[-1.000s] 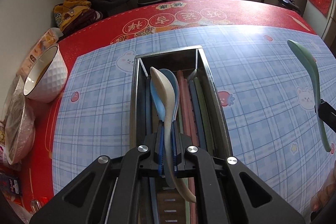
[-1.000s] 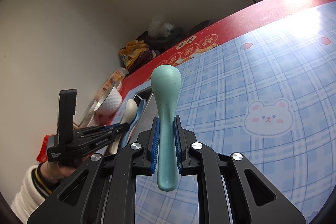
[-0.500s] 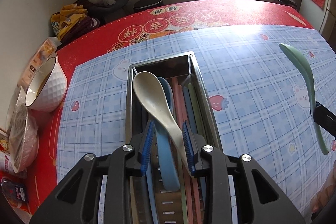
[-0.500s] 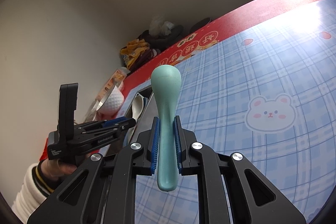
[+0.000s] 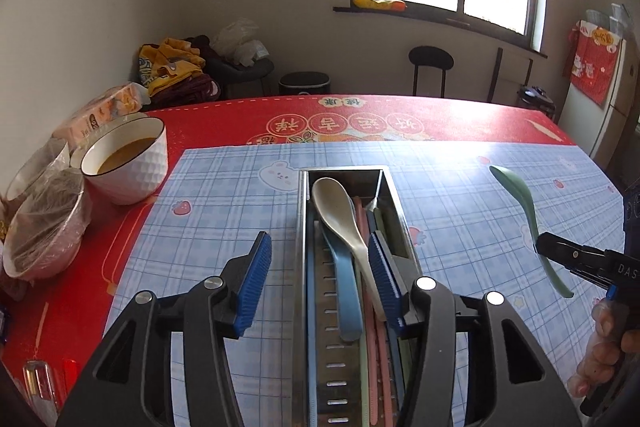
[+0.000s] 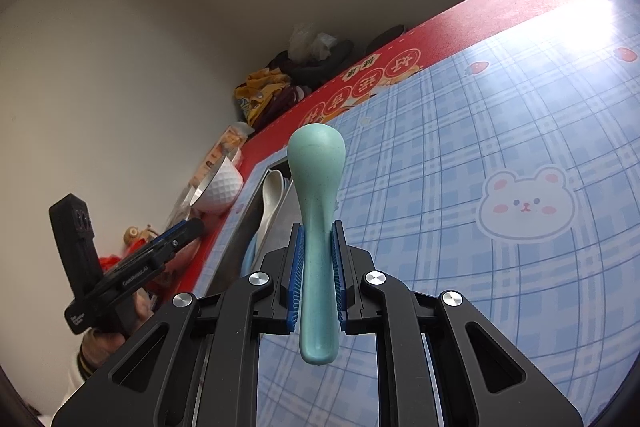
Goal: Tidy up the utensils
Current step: 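Carry the cream spoon into the steel tray and open the left tool, then carry the mint spoon into the steel tray and open the right tool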
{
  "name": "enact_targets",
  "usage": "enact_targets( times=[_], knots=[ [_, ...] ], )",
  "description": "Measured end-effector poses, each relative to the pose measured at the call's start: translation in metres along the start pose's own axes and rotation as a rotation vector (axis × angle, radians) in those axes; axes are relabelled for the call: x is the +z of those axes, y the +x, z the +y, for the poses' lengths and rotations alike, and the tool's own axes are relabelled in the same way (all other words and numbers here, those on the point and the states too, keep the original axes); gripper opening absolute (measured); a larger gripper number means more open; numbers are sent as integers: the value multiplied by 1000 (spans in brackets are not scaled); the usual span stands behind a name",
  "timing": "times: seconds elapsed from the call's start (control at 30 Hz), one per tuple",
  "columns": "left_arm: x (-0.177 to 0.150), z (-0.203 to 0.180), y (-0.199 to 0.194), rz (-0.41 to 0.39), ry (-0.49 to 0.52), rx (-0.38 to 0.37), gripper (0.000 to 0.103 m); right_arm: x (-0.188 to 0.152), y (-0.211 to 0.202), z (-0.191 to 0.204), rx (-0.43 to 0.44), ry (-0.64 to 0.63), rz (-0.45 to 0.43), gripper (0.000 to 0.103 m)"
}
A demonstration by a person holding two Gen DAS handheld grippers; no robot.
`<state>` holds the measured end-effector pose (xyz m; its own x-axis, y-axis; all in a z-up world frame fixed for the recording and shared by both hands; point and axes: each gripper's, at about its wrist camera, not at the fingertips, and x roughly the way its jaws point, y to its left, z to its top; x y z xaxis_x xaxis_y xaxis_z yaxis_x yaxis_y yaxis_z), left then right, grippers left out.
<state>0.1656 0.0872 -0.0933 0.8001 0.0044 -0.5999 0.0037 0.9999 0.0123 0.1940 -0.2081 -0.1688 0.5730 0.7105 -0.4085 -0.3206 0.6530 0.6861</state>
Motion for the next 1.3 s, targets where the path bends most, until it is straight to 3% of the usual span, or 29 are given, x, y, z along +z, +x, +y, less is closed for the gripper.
enact_targets(
  times=[0.13,0.4,0.7,0.97,1.3],
  knots=[
    [-15,19,-11,-71,-51,28,63,0,4,7,9,-20,12,14],
    [-31,42,-15,-138,-91,32,82,4,32,42,-14,-50,75,14],
    [-34,69,-22,-157,-201,-40,85,18,102,101,-16,-45,201,14],
    [-36,80,-18,-137,-258,-36,86,17,152,97,-116,42,269,14],
    [-38,83,-19,-129,-282,-43,86,17,163,90,-137,102,307,15]
  ],
)
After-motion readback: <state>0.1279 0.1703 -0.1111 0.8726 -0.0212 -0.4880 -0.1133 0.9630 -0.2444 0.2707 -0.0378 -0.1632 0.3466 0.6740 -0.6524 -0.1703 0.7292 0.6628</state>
